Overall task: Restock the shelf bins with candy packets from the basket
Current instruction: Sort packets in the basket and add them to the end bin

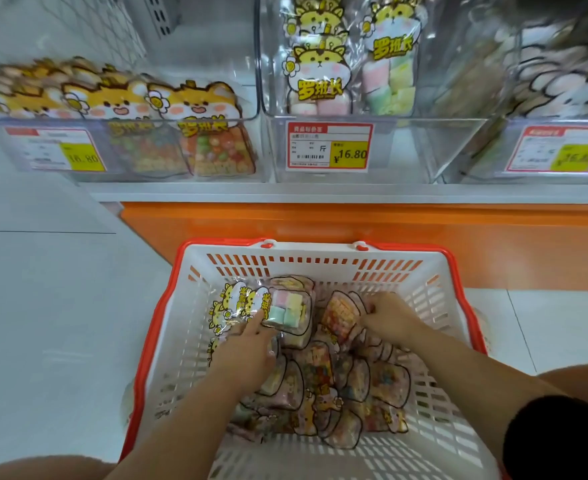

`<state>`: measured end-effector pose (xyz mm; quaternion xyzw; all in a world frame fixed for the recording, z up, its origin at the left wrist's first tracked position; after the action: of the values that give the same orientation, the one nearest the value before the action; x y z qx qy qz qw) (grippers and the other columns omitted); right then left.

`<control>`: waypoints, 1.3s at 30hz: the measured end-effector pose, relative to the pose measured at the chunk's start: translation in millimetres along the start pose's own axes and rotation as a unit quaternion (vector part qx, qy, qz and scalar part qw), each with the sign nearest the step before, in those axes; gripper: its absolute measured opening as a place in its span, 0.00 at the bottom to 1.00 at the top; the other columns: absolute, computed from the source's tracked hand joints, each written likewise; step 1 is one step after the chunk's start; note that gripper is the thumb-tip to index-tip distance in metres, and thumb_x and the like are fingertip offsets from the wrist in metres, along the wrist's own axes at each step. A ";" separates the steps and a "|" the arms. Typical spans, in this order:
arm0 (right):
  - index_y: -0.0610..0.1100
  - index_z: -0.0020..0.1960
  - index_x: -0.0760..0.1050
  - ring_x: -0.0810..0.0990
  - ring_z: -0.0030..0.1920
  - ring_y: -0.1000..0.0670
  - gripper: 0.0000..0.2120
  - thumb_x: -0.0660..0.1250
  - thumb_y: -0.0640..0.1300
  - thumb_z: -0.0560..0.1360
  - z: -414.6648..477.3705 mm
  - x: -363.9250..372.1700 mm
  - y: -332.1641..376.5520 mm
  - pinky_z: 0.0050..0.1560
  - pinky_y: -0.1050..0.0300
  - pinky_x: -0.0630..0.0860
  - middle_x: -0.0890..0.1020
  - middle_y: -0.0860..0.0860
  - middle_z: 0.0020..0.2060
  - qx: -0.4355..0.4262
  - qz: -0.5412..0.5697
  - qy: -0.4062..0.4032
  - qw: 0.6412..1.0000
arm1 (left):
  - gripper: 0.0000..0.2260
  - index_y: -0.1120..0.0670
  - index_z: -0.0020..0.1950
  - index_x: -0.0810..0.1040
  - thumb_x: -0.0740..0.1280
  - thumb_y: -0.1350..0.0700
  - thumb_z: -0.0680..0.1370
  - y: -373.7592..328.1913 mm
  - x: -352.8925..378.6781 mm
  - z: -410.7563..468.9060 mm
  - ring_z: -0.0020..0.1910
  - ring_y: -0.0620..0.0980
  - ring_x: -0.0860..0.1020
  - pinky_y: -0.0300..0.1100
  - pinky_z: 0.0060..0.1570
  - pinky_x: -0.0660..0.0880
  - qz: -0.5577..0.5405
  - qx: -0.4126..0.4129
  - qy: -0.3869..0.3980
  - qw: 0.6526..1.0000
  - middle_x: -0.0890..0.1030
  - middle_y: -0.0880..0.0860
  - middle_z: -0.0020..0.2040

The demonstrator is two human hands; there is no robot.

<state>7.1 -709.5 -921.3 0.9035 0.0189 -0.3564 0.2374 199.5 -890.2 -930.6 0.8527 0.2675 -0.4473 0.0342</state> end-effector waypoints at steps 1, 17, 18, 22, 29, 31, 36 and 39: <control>0.44 0.32 0.65 0.71 0.31 0.50 0.14 0.67 0.38 0.72 -7.8 -6.5 -1.4 0.33 0.56 0.65 0.70 0.49 0.29 -0.001 0.002 0.003 1.000 | 0.23 0.42 0.76 0.65 0.61 0.48 0.81 -2.5 -1.2 -2.5 0.78 0.58 0.58 0.56 0.69 0.70 0.003 0.005 0.005 1.000 0.48 0.47 0.82; 0.55 0.49 0.81 0.83 0.49 0.54 0.05 0.67 0.51 0.76 -165.9 -76.7 86.2 0.55 0.47 0.78 0.84 0.56 0.47 -0.201 0.341 -0.140 0.908 | 0.28 0.57 0.61 0.80 0.67 0.35 0.74 -107.3 -83.5 -101.6 0.46 0.55 0.82 0.44 0.37 0.79 -0.781 -0.058 0.138 0.606 0.84 0.54 0.47; 0.60 0.49 0.81 0.81 0.51 0.59 0.06 0.68 0.49 0.78 -181.2 -82.8 95.7 0.55 0.55 0.76 0.82 0.61 0.50 -0.246 0.328 -0.152 0.899 | 0.25 0.57 0.60 0.79 0.69 0.38 0.73 -109.8 -92.8 -106.7 0.44 0.55 0.82 0.46 0.38 0.79 -0.825 -0.050 0.114 0.551 0.83 0.55 0.46; 0.58 0.54 0.81 0.81 0.51 0.59 0.13 0.73 0.42 0.76 -230.1 -94.7 131.2 0.51 0.63 0.75 0.81 0.64 0.49 -0.412 0.241 -0.138 0.868 | 0.25 0.55 0.58 0.80 0.75 0.40 0.69 -113.6 -118.4 -124.4 0.46 0.55 0.81 0.51 0.46 0.81 -0.888 -0.008 0.070 0.455 0.81 0.56 0.45; 0.43 0.55 0.70 0.84 0.48 0.54 0.18 0.75 0.36 0.72 -221.0 -103.8 145.2 0.48 0.53 0.79 0.84 0.54 0.47 -0.410 0.290 -0.041 0.864 | 0.20 0.54 0.60 0.81 0.69 0.43 0.74 -93.8 -153.7 -137.1 0.46 0.52 0.82 0.47 0.46 0.80 -0.872 0.048 -0.046 0.484 0.83 0.55 0.52; 0.49 0.66 0.66 0.84 0.52 0.49 0.30 0.78 0.39 0.71 -215.8 -103.1 148.8 0.52 0.53 0.80 0.84 0.49 0.53 -0.389 0.342 0.019 0.855 | 0.20 0.55 0.62 0.81 0.67 0.45 0.76 -86.4 -164.7 -137.9 0.48 0.53 0.83 0.47 0.45 0.81 -0.853 0.073 -0.076 0.511 0.83 0.57 0.55; 0.50 0.52 0.82 0.82 0.41 0.54 0.11 0.69 0.55 0.76 -196.5 -100.7 145.4 0.41 0.59 0.78 0.83 0.51 0.42 -0.268 0.488 0.133 0.820 | 0.23 0.56 0.66 0.76 0.70 0.54 0.72 -74.3 -167.4 -138.2 0.45 0.47 0.83 0.45 0.46 0.77 -0.795 0.104 -0.109 0.587 0.84 0.52 0.48; 0.37 0.54 0.81 0.83 0.53 0.40 0.22 0.65 0.57 0.79 -179.1 -92.5 136.9 0.58 0.45 0.79 0.83 0.39 0.53 -0.204 0.501 0.119 0.832 | 0.20 0.57 0.65 0.78 0.70 0.58 0.72 -76.5 -159.8 -137.9 0.47 0.51 0.83 0.49 0.44 0.81 -0.797 0.114 -0.082 0.587 0.84 0.56 0.52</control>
<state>79.7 -739.1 -690.6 0.7558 -0.3362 -0.0660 0.5581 191.9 -851.8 -709.6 0.2548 0.7833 -0.3899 -0.4117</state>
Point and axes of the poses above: each hand's wrist, its own z-axis towards the middle knuckle, its own x-axis out of the palm, y = z × x, the point moved 7 cm from there along z, towards the middle knuckle
